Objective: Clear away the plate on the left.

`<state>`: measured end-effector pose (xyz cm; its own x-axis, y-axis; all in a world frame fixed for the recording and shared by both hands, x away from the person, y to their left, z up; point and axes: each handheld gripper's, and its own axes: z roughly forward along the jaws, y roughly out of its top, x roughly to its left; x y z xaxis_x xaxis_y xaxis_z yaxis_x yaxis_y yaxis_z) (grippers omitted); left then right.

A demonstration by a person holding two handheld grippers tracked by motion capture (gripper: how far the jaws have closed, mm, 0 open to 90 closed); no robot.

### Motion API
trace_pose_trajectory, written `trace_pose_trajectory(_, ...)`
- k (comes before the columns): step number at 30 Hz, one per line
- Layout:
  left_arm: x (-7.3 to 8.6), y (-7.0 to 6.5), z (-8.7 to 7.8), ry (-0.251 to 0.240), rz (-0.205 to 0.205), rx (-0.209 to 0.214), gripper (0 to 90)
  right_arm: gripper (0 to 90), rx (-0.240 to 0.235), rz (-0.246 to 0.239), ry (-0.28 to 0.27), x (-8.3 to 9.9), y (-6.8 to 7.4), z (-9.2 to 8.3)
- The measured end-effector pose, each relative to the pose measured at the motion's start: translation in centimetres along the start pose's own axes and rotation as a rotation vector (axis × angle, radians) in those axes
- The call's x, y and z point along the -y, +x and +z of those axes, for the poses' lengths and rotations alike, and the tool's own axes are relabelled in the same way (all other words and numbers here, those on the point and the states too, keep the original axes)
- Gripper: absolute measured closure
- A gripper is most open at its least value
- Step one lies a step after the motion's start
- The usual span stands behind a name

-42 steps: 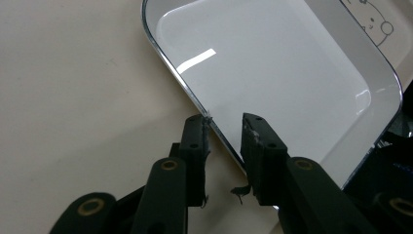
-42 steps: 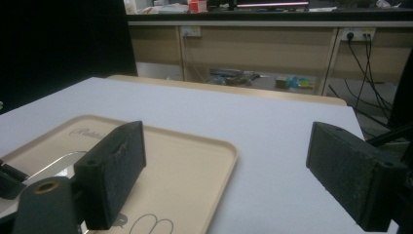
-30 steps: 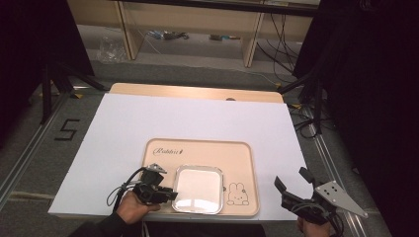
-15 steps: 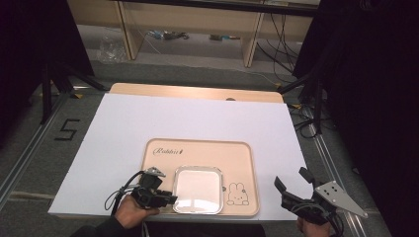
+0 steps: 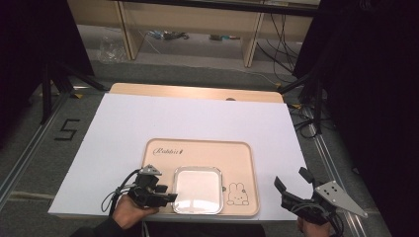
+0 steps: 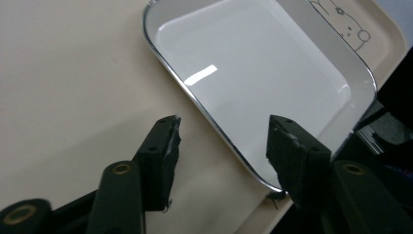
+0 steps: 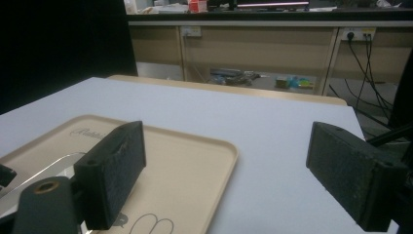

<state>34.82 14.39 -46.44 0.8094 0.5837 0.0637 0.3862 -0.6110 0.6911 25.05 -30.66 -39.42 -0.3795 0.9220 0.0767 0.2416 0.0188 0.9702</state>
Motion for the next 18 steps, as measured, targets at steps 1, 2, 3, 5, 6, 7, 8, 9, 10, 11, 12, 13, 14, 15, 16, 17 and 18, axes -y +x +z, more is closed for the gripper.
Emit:
trace_pose_trajectory(1,0.0,0.2,-0.2,0.0,0.01,-0.035,42.0,15.1,0.007,-0.022,-0.004,0.0,-0.1,0.0)
trace_pose_trajectory(2,0.0,0.7,-0.6,-0.009,0.023,-0.095,38.5,15.1,0.009,-0.026,0.004,-0.1,-0.2,-0.1)
trace_pose_trajectory(3,0.0,0.9,-0.9,-0.017,0.028,-0.143,36.3,15.1,0.008,-0.026,0.004,-0.1,-0.2,-0.1)
trace_pose_trajectory(5,0.0,1.1,-1.3,-0.001,0.031,-0.199,33.1,15.1,0.009,-0.027,0.006,-0.1,-0.2,-0.1)
trace_pose_trajectory(6,0.0,1.4,-1.6,-0.013,0.046,-0.237,33.1,15.1,0.009,-0.026,0.004,-0.1,-0.2,-0.1)
trace_pose_trajectory(7,0.0,1.7,-2.0,-0.018,0.052,-0.268,32.2,15.1,0.008,-0.026,0.007,-0.1,-0.2,-0.1)
trace_pose_trajectory(8,0.1,1.9,-2.2,-0.036,0.045,-0.276,30.7,15.1,0.009,-0.026,0.007,-0.1,-0.2,-0.1)
trace_pose_trajectory(9,0.0,2.0,-2.4,-0.027,0.053,-0.258,29.6,15.1,0.009,-0.022,0.005,-0.1,-0.1,-0.1)
trace_pose_trajectory(10,0.1,2.1,-2.5,-0.043,0.044,-0.247,28.4,15.1,0.008,-0.02,-0.005,0.0,-0.1,0.0)
trace_pose_trajectory(11,0.1,2.3,-2.7,-0.048,0.046,-0.246,28.3,15.1,0.008,-0.021,-0.006,0.0,-0.1,0.0)
trace_pose_trajectory(12,0.1,2.3,-2.8,-0.061,0.037,-0.226,28.3,15.1,0.008,-0.021,-0.006,0.0,-0.1,0.0)
trace_pose_trajectory(13,0.1,2.5,-3.0,-0.063,0.041,-0.229,27.6,15.1,0.007,-0.02,-0.005,0.0,-0.1,0.0)
trace_pose_trajectory(14,0.4,0.8,-2.7,-0.081,-0.205,-0.079,26.7,15.1,0.007,-0.021,-0.005,0.0,-0.1,0.0)
trace_pose_trajectory(15,0.5,-0.4,-2.7,-0.106,-0.398,-0.03,25.8,15.1,0.003,-0.023,-0.012,0.0,-0.2,0.0)
trace_pose_trajectory(16,0.5,-0.6,-2.7,-0.132,-0.452,-0.042,25.0,15.1,0.002,-0.02,-0.014,0.0,-0.2,0.0)
trace_pose_trajectory(17,0.8,-0.1,-3.1,-0.134,-0.427,-0.057,24.1,15.1,0.003,-0.02,-0.013,0.0,-0.2,0.0)
trace_pose_trajectory(18,0.8,-0.1,-3.1,-0.134,-0.427,-0.057,23.6,15.1,0.002,-0.018,-0.014,0.0,-0.2,0.0)
